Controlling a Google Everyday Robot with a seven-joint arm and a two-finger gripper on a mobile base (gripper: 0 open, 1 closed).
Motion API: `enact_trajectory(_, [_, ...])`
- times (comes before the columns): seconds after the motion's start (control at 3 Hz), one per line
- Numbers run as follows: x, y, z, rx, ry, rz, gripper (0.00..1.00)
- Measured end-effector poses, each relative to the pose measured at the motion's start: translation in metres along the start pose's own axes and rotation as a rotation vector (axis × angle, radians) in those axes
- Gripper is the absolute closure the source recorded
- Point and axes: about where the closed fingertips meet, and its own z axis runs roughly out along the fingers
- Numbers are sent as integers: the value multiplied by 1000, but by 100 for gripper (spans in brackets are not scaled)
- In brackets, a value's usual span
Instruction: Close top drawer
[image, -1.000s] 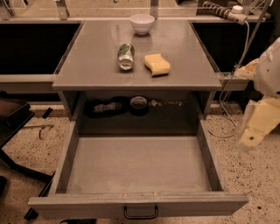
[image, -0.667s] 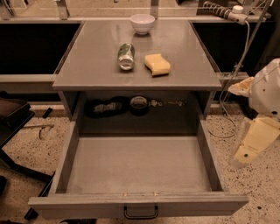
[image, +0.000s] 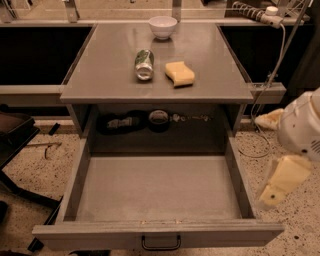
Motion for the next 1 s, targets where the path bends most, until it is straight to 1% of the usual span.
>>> enact_trajectory(0.33, [20, 35, 46, -75, -33, 45, 0])
enact_trajectory(0.67, [37, 72, 81, -145, -41, 73, 0])
enact_trajectory(1.0, [42, 106, 104, -223, -59, 81, 0])
